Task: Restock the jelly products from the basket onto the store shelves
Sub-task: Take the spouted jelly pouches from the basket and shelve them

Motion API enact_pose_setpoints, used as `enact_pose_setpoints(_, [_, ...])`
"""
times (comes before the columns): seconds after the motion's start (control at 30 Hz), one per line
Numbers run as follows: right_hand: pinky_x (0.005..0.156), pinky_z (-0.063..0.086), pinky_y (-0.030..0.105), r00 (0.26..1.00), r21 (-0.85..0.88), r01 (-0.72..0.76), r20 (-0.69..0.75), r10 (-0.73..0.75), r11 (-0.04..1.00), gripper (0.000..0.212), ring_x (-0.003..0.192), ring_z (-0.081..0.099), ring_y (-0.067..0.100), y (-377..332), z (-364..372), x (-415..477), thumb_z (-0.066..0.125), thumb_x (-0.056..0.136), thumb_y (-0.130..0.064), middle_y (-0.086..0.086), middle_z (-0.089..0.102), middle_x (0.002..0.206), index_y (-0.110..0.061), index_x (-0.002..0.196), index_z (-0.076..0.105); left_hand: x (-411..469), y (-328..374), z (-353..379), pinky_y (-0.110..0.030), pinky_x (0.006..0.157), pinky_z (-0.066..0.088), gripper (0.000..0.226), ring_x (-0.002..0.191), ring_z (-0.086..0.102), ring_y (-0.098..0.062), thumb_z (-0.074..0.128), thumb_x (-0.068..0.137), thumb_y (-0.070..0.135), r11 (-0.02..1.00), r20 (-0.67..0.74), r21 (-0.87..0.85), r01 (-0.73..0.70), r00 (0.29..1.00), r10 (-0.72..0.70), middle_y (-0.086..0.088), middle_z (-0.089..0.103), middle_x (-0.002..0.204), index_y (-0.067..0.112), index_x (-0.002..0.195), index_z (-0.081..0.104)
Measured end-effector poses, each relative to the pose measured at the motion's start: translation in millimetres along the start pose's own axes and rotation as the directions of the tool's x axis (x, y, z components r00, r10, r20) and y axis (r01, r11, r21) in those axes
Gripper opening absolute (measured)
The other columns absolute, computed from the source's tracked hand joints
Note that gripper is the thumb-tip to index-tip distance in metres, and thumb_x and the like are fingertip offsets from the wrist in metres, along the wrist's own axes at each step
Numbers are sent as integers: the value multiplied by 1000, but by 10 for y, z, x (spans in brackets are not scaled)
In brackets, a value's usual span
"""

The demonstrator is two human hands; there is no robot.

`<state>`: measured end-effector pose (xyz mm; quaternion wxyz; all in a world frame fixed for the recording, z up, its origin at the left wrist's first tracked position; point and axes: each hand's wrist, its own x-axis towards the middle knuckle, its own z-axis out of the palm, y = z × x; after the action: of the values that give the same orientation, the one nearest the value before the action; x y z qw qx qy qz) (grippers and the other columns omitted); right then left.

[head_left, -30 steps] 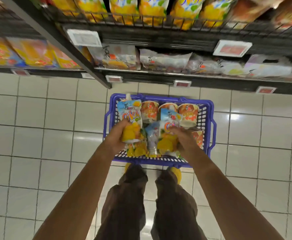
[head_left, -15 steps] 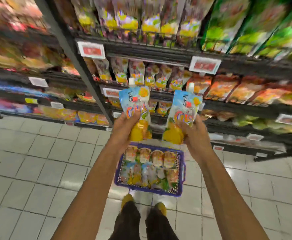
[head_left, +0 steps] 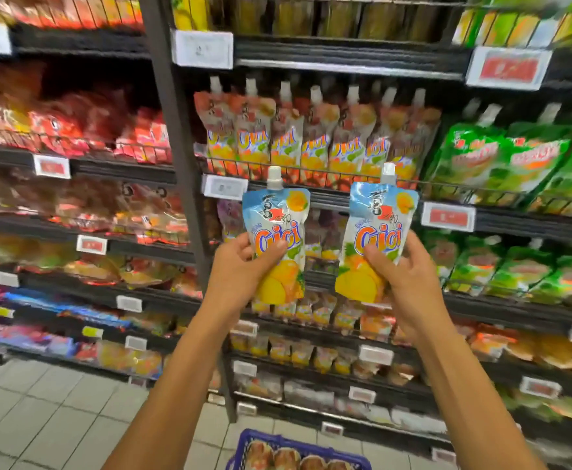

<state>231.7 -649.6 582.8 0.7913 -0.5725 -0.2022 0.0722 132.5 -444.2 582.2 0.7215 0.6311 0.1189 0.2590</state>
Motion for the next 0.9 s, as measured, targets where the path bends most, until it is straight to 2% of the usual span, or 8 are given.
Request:
enact_pose_setpoints(0.13, [71,61,34,990,-16,135,-47,-136,991,50,98,73,21,-255,308,243,84,68,-39,3,74,111,-31,114,66,320,464,-156,-21,65,57,27,87,75,-14,77,75,29,994,62,-3,-110,992,110,0,78,96,20,100,73])
enact_pose_setpoints(0.23, [72,60,34,964,-36,254,-69,-256,967,61,99,72,23,-430,535,438,90,58,-52,4,74,111,-32,111,68,569,748,-275,-20,66,57,28,88,74,-10,78,67,38,978,119,-2,-206,971,205,3,78,97,30,94,77])
enact_pose_setpoints(0.37, [73,59,28,922,-56,375,-78,-378,925,56,97,73,18,-656,775,675,90,59,-46,3,75,108,-32,109,70,883,1114,-350,-19,69,56,24,91,72,-7,78,67,39,939,185,12,-345,923,337,7,78,97,41,91,77])
enact_pose_setpoints(0.5, [67,58,22,890,-125,440,-74,-450,889,40,92,73,15,-853,886,846,82,66,-32,0,76,102,-33,105,71,1142,1470,-351,-17,69,56,17,83,72,-6,81,75,23,892,188,83,-444,886,424,7,78,90,29,91,78])
enact_pose_setpoints(0.6, [69,58,22,875,-135,473,-45,-482,871,44,93,73,14,-988,944,970,79,69,-29,2,76,103,-32,111,66,1272,1752,-290,-13,62,52,18,72,68,1,80,79,17,873,154,80,-480,872,465,8,78,84,27,94,75])
enact_pose_setpoints(0.8, [61,58,30,857,-110,509,-30,-514,854,46,79,71,13,-1250,1018,1177,77,71,-35,3,76,98,-39,113,60,1545,2270,-196,-25,69,60,21,78,72,-5,83,76,20,811,26,126,-571,819,573,10,77,83,23,95,75])
enact_pose_setpoints(0.83, [62,58,36,857,-102,509,-30,-514,855,49,79,72,14,-1281,1015,1199,78,70,-36,4,76,98,-38,115,59,1620,2354,-187,-29,74,61,22,82,73,-8,84,75,21,801,-12,144,-581,809,588,8,77,86,26,93,74])
enact_pose_setpoints(0.9, [64,53,61,860,-99,506,-21,-511,857,53,79,73,21,-1318,989,1229,79,72,-36,6,76,102,-34,121,58,1788,2511,-169,-38,82,60,24,87,74,-12,87,72,24,789,-91,168,-591,787,610,8,77,90,34,88,72])
